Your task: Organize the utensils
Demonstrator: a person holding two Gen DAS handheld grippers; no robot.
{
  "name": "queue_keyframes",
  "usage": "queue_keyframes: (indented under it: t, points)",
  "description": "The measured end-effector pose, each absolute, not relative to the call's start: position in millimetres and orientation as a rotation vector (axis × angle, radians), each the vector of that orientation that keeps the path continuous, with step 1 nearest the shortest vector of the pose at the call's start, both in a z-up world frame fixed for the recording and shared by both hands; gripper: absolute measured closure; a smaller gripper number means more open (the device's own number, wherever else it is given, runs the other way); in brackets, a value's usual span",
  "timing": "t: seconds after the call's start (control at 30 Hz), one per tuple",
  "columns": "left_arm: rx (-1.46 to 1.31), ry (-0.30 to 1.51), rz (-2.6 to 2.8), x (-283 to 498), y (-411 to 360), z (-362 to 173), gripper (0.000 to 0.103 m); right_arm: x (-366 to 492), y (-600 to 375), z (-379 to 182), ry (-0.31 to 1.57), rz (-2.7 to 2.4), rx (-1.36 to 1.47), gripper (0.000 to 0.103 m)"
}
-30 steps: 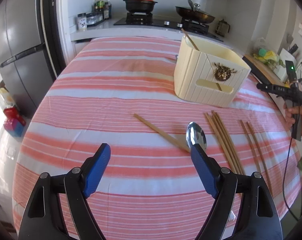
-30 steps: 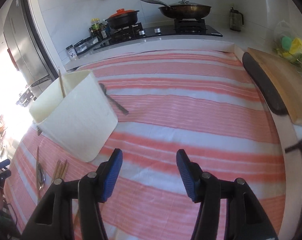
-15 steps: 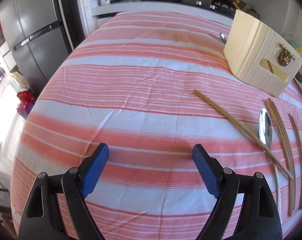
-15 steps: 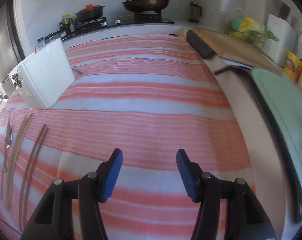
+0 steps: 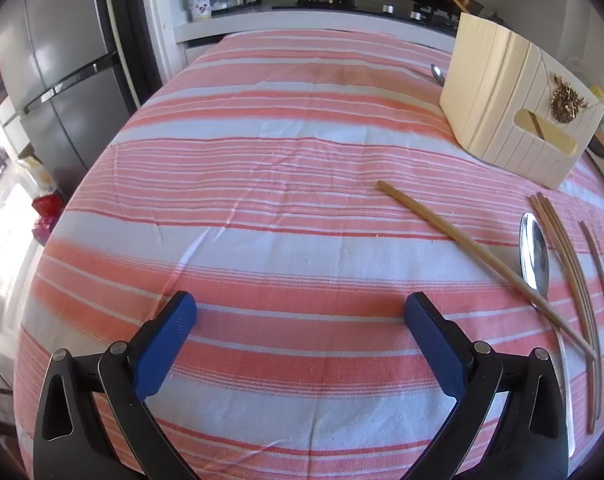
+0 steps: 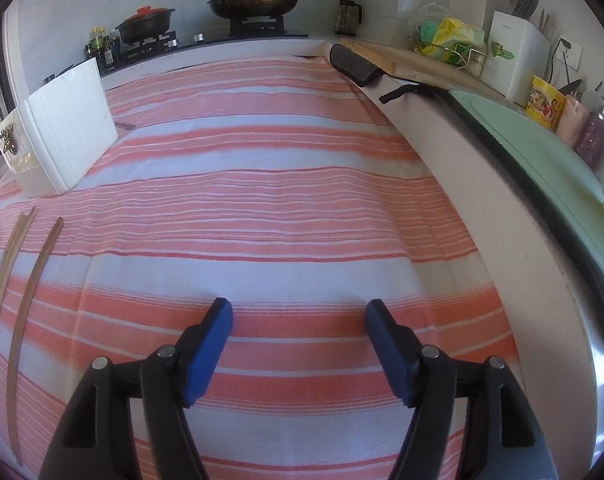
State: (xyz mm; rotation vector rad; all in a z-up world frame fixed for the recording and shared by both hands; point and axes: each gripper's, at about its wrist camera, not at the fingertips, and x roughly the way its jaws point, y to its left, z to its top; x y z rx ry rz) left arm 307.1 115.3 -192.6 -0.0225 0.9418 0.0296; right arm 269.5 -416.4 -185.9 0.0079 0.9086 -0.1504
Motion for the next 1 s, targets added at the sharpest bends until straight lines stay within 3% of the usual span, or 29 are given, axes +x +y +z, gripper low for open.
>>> queue_keyframes:
  t: [0.53, 1.0]
  points:
    - [-0.026, 0.943, 0.033, 304.2, 116.6, -191.0, 0.001, 266.5, -420.4, -187.4, 0.915, -0.153, 0.034, 0.022]
    - [-0.026, 0.942, 0.033, 303.8, 116.4, -191.1, 0.000, 266.8, -419.6, -187.1, 0.915, -0.154, 0.035, 0.022]
